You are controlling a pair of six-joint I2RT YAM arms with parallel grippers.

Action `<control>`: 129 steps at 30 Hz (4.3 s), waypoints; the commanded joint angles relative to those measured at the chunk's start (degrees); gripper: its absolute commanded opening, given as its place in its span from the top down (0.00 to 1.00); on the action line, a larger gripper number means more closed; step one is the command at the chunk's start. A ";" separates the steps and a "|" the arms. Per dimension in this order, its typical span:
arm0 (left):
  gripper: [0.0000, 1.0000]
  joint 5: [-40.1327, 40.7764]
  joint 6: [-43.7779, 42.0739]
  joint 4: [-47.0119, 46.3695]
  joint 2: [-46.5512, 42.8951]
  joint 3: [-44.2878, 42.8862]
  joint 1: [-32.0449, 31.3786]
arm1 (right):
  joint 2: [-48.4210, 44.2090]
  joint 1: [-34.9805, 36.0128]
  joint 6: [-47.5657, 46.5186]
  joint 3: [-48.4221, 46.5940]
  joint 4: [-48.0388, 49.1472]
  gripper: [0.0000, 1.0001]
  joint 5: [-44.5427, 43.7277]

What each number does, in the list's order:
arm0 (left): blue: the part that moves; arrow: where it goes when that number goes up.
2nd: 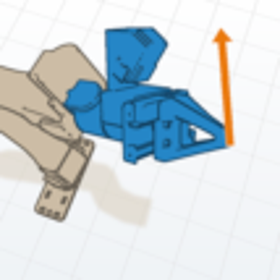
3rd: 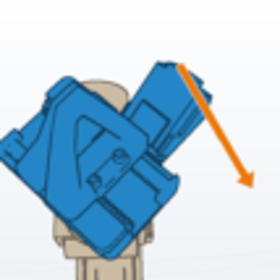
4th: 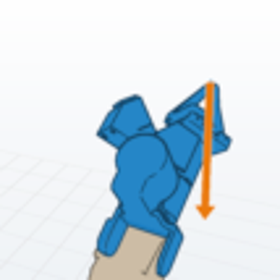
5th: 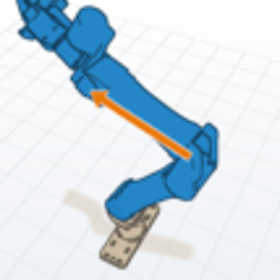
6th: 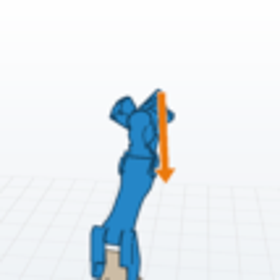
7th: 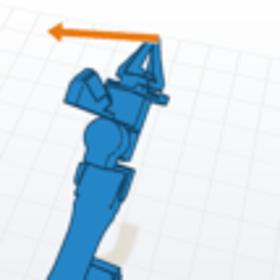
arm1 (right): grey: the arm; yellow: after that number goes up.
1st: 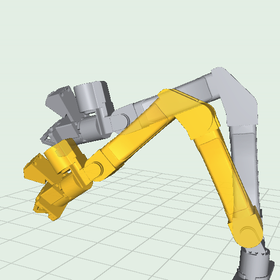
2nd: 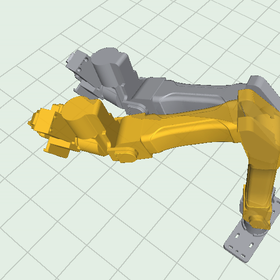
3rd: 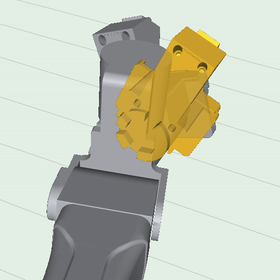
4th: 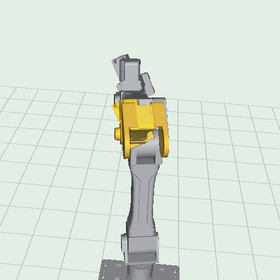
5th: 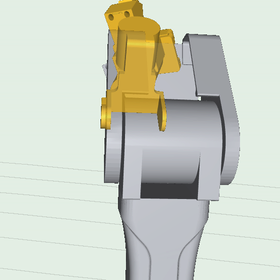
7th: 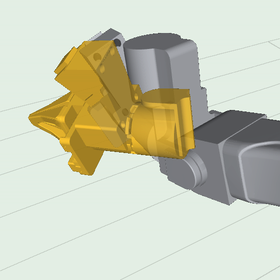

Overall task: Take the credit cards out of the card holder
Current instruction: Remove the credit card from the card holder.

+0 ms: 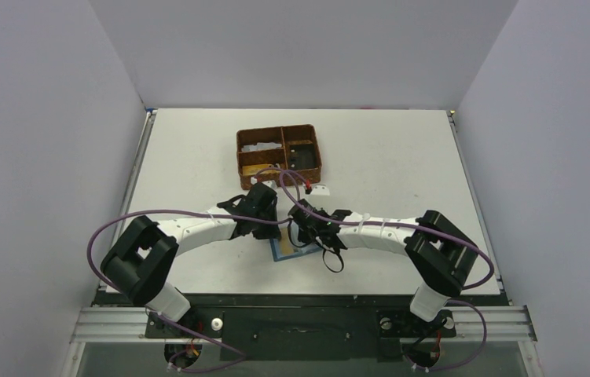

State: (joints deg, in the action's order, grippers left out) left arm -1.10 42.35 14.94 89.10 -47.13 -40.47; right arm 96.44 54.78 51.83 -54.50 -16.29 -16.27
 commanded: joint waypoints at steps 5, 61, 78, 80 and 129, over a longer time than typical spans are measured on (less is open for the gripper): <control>1.00 0.65 -1.42 0.29 -0.49 -2.36 -0.46 | 0.19 -0.20 0.94 1.98 3.89 1.00 2.21; 1.00 -1.57 2.08 -3.89 11.85 -10.88 -9.00 | -31.12 -4.36 5.75 18.39 2.33 0.74 4.11; 1.00 0.00 0.28 0.37 3.85 -9.98 -6.15 | -23.87 -4.45 6.29 15.91 11.24 0.75 13.01; 0.99 0.30 -0.13 1.18 2.40 -9.51 -5.33 | -22.52 -4.31 6.41 15.17 12.06 0.75 13.83; 1.00 -0.95 0.03 -1.27 -0.13 2.05 -0.67 | -2.06 -6.32 7.62 14.05 26.86 0.76 22.17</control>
State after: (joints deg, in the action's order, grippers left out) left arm -2.04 41.60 15.68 87.64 -45.36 -40.42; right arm 93.60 48.77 58.85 -41.34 6.92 5.43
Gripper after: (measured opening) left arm 0.006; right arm 0.242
